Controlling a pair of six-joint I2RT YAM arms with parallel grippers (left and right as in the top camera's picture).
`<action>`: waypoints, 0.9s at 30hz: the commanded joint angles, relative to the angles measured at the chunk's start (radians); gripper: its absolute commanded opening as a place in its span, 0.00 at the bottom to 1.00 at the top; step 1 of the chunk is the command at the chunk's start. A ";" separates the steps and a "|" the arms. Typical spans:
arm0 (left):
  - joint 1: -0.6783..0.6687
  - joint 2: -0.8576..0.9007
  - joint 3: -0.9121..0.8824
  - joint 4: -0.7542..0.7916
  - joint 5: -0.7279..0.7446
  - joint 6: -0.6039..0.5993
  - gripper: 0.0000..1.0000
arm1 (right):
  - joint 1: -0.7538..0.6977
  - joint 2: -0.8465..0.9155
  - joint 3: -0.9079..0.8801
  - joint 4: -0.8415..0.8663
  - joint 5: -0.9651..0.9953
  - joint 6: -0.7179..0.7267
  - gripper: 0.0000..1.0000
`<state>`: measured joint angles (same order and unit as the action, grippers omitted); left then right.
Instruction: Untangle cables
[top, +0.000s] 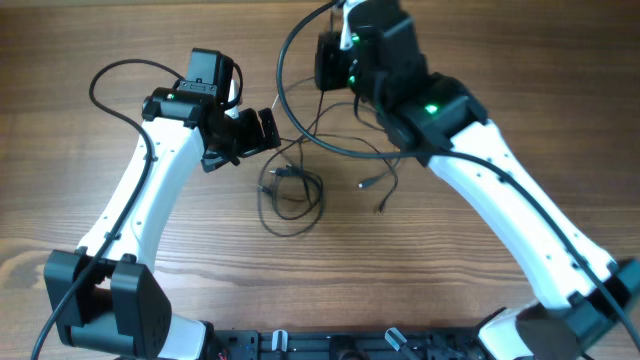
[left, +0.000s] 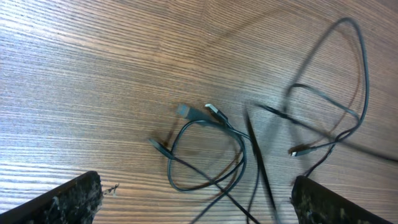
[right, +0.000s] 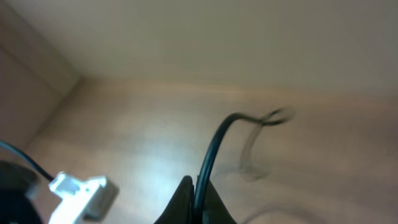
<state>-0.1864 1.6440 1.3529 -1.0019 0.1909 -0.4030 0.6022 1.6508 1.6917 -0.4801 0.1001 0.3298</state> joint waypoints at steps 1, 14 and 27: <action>-0.002 0.002 0.001 0.000 -0.009 0.002 1.00 | -0.001 -0.071 0.015 0.104 0.173 -0.192 0.04; -0.002 0.002 0.001 0.000 -0.009 0.002 1.00 | -0.002 -0.121 0.015 0.642 0.352 -0.835 0.04; -0.002 0.002 0.001 0.000 -0.009 0.002 1.00 | -0.056 -0.108 0.015 0.809 0.375 -1.056 0.04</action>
<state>-0.1864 1.6440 1.3529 -1.0023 0.1879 -0.4030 0.5758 1.5513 1.6909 0.2222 0.4534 -0.5877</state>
